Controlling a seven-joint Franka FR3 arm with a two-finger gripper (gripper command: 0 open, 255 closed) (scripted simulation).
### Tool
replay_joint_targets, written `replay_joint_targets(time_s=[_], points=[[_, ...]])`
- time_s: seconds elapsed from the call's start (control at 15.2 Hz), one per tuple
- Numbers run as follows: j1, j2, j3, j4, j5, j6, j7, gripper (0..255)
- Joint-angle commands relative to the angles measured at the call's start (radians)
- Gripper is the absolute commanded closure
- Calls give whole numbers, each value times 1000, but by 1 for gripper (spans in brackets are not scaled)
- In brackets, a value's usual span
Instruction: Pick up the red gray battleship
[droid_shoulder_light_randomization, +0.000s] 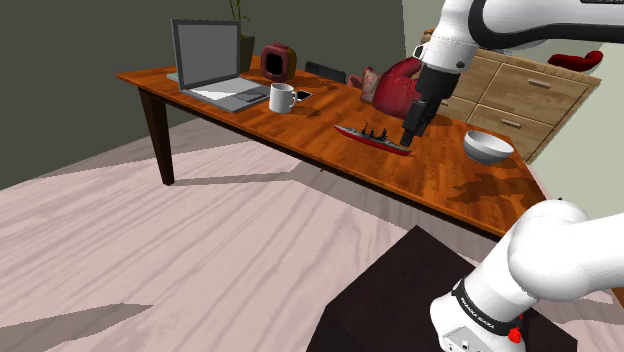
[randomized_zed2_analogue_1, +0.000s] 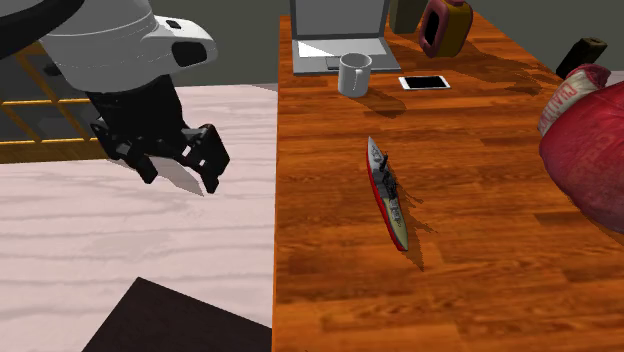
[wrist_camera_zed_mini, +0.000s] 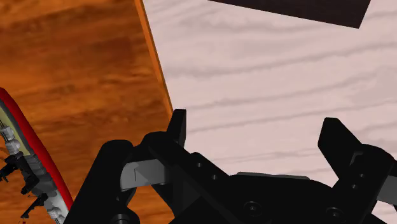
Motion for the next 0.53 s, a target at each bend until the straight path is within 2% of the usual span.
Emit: replay_joint_targets(time_s=[0.0,0.46], points=[[0,0,0,0,0,0,0,0],[-49,182,-96,46,-59,168,-96,0]])
